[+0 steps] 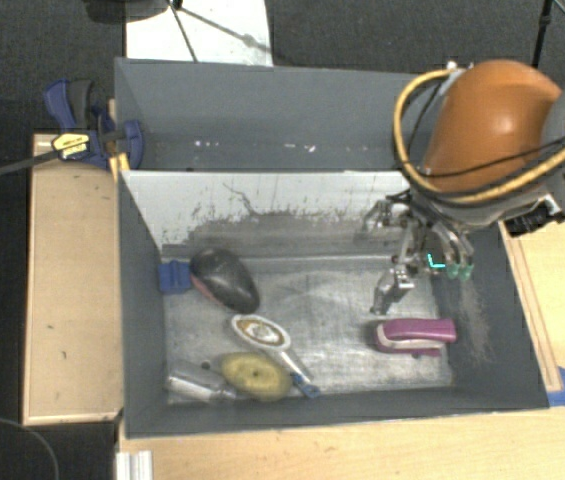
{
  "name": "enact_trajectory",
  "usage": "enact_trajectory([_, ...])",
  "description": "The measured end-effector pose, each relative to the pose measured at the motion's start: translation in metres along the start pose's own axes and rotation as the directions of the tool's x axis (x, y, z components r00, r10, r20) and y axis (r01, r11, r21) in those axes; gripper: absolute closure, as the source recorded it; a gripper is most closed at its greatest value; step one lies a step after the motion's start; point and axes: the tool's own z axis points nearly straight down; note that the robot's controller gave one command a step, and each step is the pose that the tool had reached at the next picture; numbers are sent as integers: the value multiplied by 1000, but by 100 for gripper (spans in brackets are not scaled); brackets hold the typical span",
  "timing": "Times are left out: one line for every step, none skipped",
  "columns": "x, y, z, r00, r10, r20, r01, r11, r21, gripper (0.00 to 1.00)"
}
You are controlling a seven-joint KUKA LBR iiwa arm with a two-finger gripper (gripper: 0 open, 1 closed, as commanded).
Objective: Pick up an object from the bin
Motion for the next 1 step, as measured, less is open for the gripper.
enact_trajectory([38,-61,104,1000,24,-2,-24,1000,2,0])
